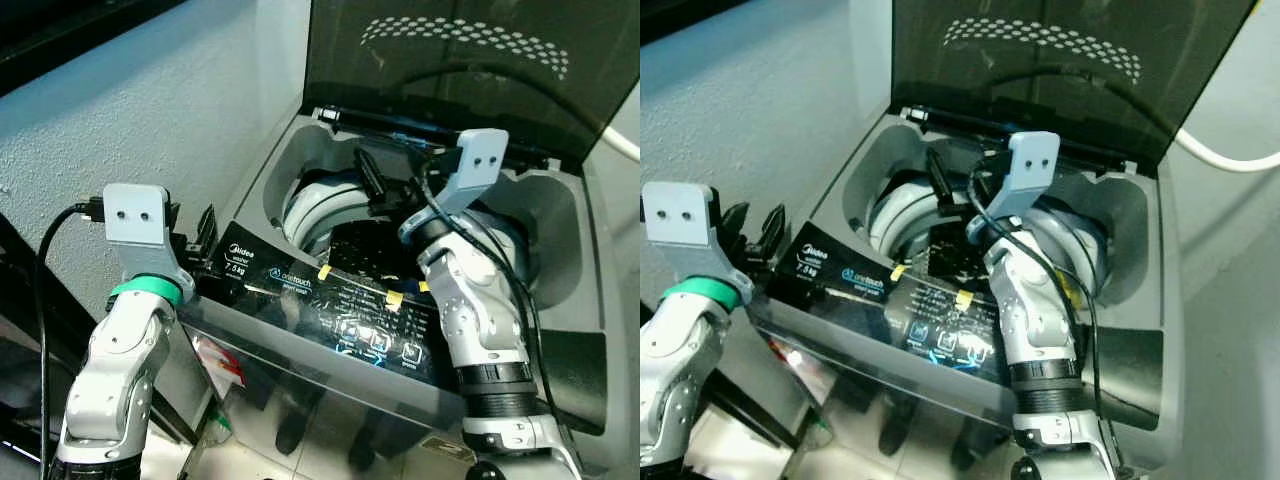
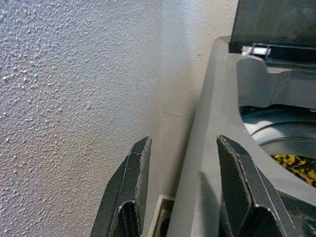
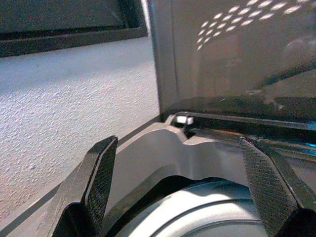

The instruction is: Clothes washing

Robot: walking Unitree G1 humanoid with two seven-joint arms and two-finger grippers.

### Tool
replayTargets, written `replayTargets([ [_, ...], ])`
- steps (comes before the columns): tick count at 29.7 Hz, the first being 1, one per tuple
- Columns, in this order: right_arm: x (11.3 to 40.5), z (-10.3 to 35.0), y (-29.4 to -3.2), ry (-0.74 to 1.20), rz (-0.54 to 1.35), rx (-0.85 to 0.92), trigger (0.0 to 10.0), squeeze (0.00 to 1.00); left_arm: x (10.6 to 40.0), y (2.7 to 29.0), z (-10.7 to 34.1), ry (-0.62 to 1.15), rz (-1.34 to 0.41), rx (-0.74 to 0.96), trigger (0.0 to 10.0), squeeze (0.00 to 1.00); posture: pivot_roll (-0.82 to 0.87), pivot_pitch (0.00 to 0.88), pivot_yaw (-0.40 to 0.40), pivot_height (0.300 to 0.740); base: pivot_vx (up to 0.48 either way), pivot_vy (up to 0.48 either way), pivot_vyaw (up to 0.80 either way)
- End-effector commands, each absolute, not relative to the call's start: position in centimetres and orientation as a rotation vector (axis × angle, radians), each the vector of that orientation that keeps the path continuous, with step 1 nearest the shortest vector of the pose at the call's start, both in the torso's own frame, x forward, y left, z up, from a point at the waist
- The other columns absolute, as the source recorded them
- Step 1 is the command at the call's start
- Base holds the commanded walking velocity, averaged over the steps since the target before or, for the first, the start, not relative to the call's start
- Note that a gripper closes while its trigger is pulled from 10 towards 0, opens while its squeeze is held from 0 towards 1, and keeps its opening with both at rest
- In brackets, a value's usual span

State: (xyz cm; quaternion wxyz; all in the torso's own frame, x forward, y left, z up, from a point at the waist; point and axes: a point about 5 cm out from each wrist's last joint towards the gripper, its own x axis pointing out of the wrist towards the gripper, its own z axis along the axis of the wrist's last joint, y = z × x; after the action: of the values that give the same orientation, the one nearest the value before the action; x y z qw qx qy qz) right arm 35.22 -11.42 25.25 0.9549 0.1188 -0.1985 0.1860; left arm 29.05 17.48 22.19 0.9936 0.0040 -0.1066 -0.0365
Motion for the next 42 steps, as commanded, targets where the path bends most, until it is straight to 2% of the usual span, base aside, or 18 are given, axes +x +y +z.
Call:
replayTargets([
  [1,35.2,24.5,-11.7,-0.381,0.366,0.245,10.0,0.0,29.0,17.3,22.0,-0.199,-0.083,0.012,10.0,0.0,0.15,0.035,0.017,0.74,0.0,0.0,0.0],
  [31,34.9,23.7,-10.8,-0.342,0.363,0.242,10.0,0.0,29.0,17.2,21.5,-0.176,-0.08,-0.016,10.0,0.0,0.14,0.027,0.014,0.74,0.0,0.0,0.0],
  [42,35.2,23.0,-11.3,-0.279,0.305,0.229,10.0,0.0,29.0,17.2,21.3,-0.171,-0.078,-0.017,10.0,0.0,0.13,0.033,0.02,0.74,0.0,0.0,-0.8],
])
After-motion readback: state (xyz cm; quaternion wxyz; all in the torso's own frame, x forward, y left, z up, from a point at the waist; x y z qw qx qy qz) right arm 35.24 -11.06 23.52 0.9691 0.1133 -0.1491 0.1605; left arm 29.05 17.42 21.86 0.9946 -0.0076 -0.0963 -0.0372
